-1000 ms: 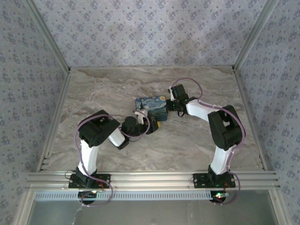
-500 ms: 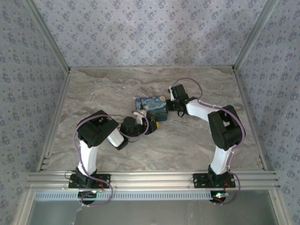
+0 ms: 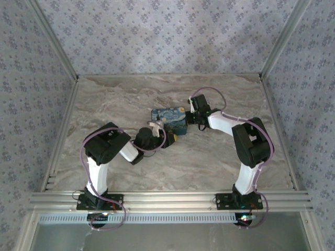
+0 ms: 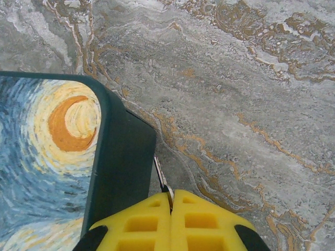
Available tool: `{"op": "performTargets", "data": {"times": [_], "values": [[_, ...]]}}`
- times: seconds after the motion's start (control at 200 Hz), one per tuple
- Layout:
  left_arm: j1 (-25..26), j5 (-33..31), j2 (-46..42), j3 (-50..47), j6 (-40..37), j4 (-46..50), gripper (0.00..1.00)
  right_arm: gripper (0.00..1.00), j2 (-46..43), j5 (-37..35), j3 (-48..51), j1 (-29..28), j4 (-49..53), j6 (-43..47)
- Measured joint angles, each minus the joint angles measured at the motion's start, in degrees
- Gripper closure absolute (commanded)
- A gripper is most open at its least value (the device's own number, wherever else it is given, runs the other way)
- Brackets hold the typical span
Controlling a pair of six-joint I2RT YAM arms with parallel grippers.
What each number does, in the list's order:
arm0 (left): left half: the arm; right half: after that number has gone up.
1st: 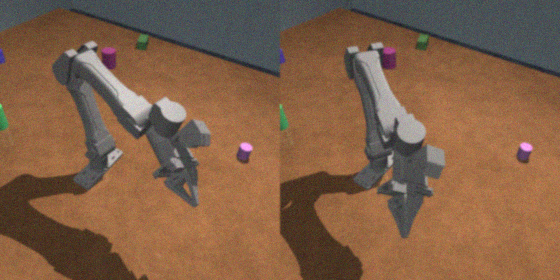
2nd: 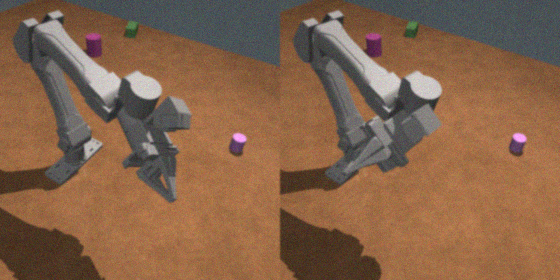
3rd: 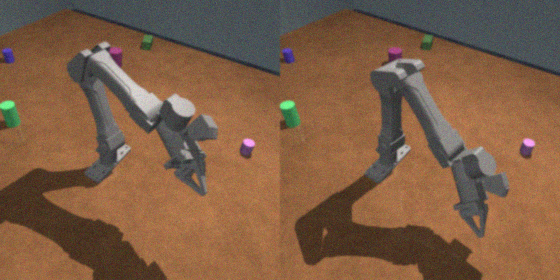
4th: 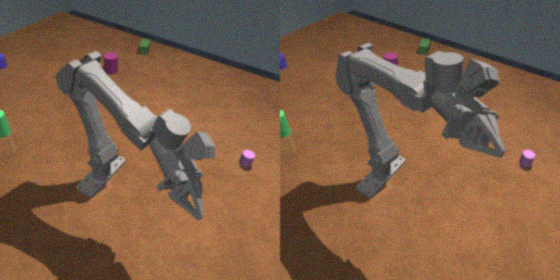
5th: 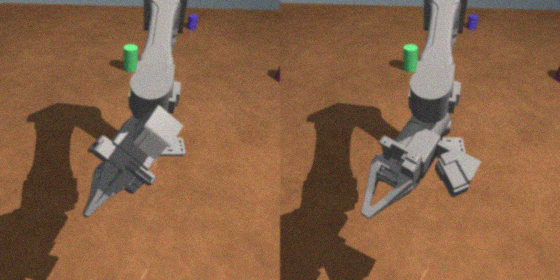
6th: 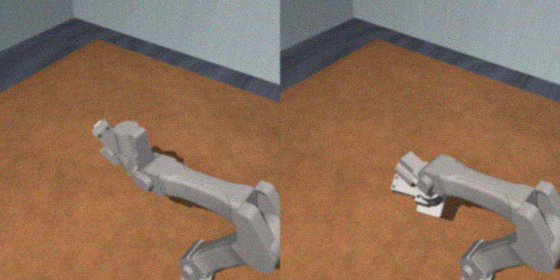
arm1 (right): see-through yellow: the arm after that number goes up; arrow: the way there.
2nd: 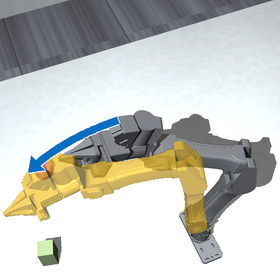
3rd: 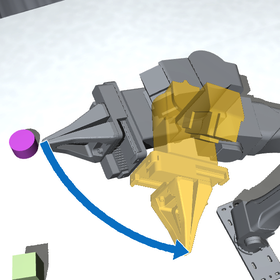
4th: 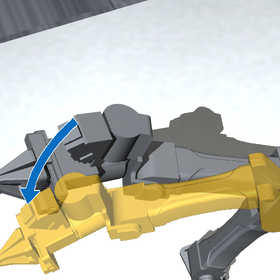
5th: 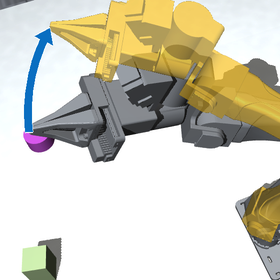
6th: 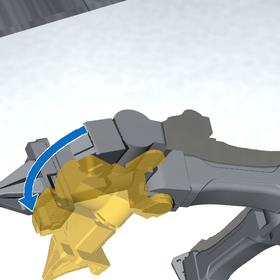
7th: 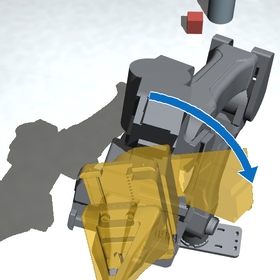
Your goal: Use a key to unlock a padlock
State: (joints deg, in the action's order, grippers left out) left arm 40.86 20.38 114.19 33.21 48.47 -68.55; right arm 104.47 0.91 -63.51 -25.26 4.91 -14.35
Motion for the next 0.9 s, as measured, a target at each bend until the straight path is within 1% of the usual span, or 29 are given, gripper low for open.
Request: {"op": "performTargets", "data": {"times": [0.1, 0.17, 0.215, 0.295, 0.46, 0.665, 0.899], "values": [[-0.11, 0.04, 0.0, 0.31, 0.0, 0.5, 0.81, 1.0, -0.24, 0.0, 0.17, 0.0, -0.04, 0.0], [-0.24, 0.07, -0.04, 0.39, -0.42, 0.9, 0.8, 1.0, -0.68, 0.09, 0.48, 0.0, -0.17, 0.0], [-0.33, 0.24, -0.11, 0.39, -0.46, 1.05, 0.77, 1.0, -0.98, 0.2, 0.66, 0.0, -0.22, 0.0], [-0.35, 0.66, -0.15, 0.39, -0.46, 1.09, 0.65, 1.0, -1.36, 0.42, 0.76, 0.0, -0.35, 0.0], [-0.37, 1.11, -0.2, 0.5, -0.13, 1.14, 0.61, 1.0, -1.73, 0.61, 1.03, -0.02, -0.76, -0.02], [0.26, 1.75, 0.52, 2.38, 1.33, 1.75, 0.59, 1.0, -1.73, 0.39, 1.03, -0.24, -0.83, -0.04], [0.52, 1.4, 0.68, 2.78, 1.62, 1.99, 0.59, 1.0, -1.73, 0.39, 1.14, -0.24, -1.07, -0.02]]}}
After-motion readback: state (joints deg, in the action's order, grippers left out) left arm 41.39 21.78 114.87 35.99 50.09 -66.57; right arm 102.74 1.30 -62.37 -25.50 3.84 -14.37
